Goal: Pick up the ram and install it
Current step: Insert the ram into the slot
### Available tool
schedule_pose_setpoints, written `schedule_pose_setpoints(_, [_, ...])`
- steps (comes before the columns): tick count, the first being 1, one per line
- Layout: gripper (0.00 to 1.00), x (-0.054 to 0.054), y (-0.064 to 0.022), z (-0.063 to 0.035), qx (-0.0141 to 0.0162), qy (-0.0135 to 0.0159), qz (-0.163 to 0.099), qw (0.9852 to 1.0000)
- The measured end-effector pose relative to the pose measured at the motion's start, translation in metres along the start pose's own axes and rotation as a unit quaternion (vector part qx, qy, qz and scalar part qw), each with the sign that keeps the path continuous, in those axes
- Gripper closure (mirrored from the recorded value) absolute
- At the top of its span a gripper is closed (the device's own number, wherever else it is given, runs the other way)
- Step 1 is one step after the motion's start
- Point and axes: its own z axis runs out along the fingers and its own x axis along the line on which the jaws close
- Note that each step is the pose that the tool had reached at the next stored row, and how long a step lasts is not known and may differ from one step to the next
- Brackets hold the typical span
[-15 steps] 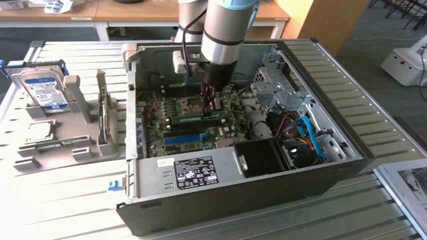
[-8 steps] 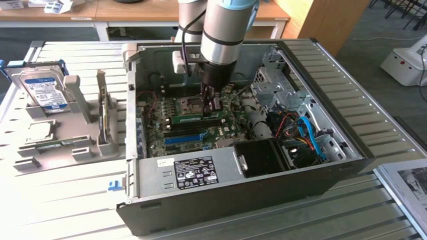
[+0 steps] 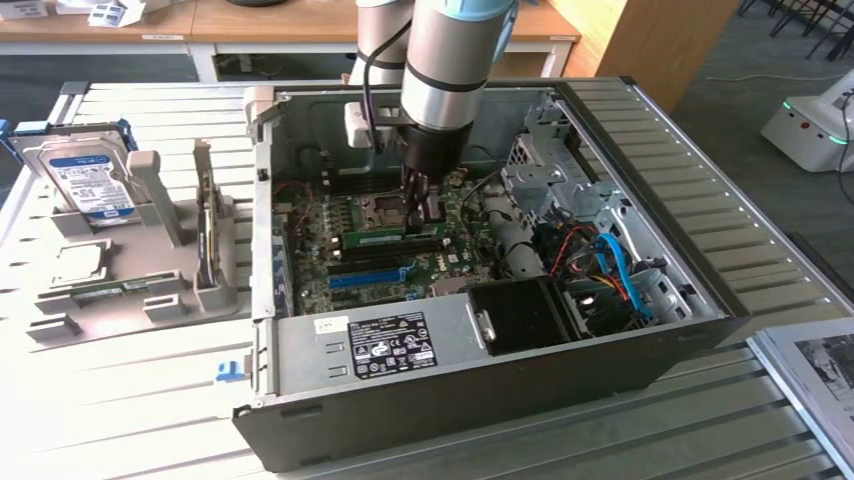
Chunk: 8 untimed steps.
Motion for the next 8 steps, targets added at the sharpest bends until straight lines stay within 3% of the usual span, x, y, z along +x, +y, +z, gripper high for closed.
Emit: schedule_pose_setpoints(8, [0.89,0.0000,-0.0001,0.0014,0.0003,0.0000,0.000,1.0000])
